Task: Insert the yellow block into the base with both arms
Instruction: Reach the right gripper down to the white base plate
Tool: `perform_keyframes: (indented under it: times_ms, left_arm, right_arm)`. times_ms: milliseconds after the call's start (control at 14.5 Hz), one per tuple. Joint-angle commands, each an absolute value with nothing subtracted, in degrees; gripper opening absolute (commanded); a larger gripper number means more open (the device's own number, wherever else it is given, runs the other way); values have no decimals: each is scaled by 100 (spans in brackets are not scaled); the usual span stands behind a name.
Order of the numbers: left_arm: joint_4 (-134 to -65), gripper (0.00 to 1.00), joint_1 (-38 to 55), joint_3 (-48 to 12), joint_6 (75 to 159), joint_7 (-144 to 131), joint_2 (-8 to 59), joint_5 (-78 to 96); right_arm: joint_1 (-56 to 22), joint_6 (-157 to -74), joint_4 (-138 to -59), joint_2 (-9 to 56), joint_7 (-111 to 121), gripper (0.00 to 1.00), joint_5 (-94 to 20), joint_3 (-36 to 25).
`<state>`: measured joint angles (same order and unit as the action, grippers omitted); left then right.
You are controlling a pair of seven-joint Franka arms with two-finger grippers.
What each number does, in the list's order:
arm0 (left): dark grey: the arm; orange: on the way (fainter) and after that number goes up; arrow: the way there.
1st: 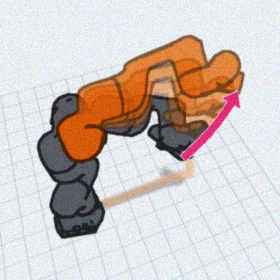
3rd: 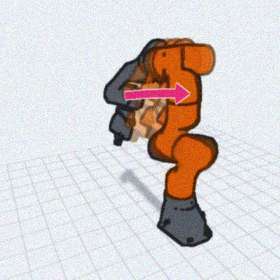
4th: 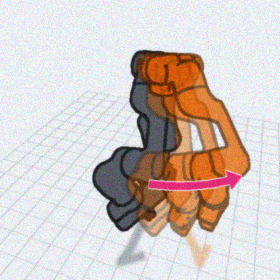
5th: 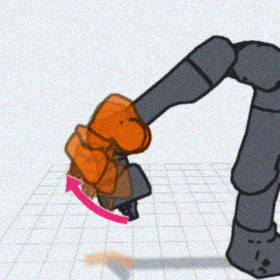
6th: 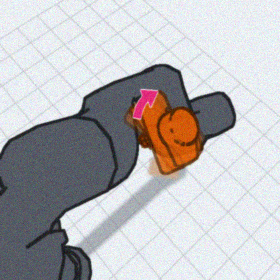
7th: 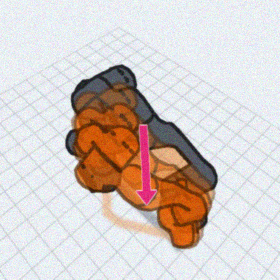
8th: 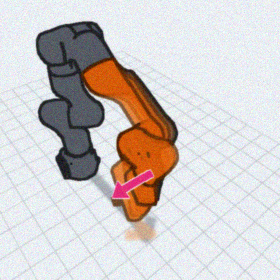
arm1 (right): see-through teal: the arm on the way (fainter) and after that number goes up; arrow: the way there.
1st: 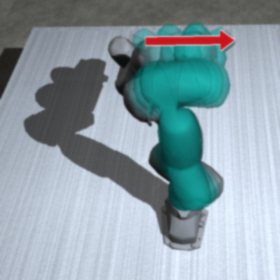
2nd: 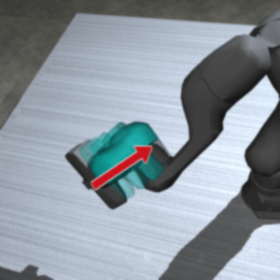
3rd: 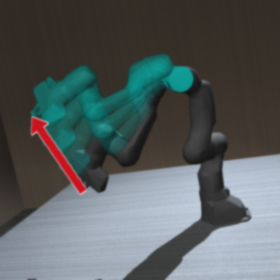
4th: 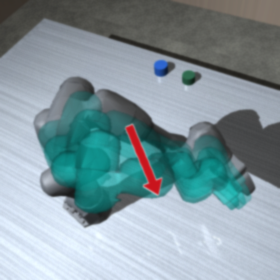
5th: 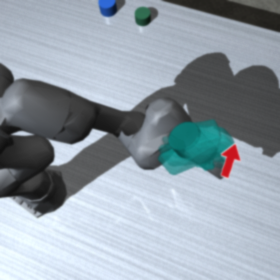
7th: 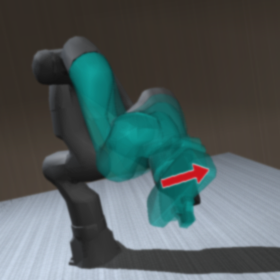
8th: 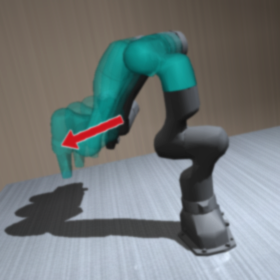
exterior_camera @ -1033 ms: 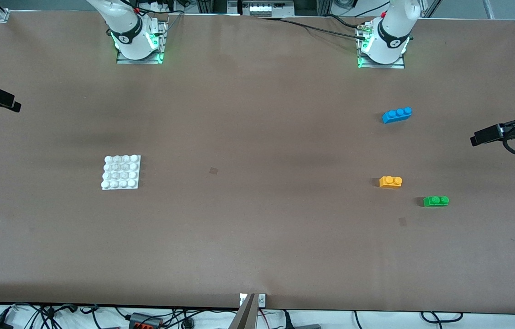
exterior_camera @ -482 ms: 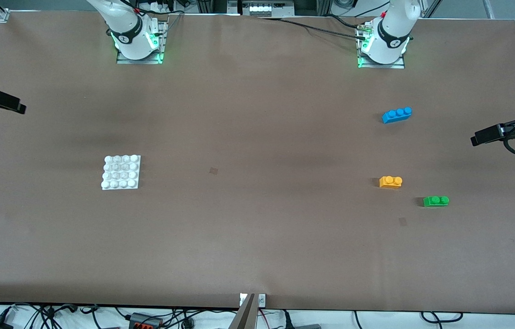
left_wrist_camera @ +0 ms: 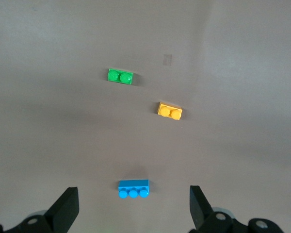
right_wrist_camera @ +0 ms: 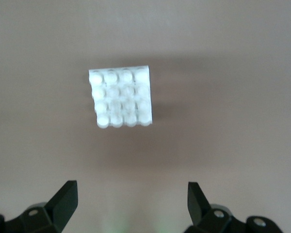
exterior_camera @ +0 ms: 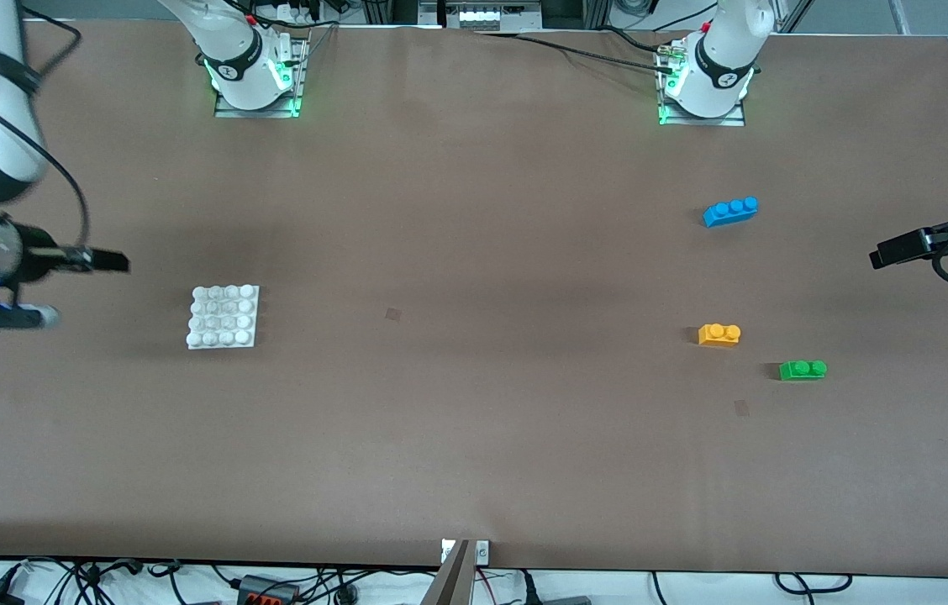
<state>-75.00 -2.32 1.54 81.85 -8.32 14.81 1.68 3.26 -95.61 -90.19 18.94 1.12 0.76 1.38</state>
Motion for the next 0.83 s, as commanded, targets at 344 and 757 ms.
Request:
perform_keyframes:
  times_ms: [344, 757]
  left_arm:
    - [-7295, 100, -255, 176, 8051, -853, 1582, 211]
    - [-7295, 100, -255, 176, 8051, -853, 1582, 211]
  right_arm:
    - [439, -11943, -10406, 2477, 220, 100, 44, 132]
    - [545, -12356, -10757, 2961, 790, 100, -439, 132]
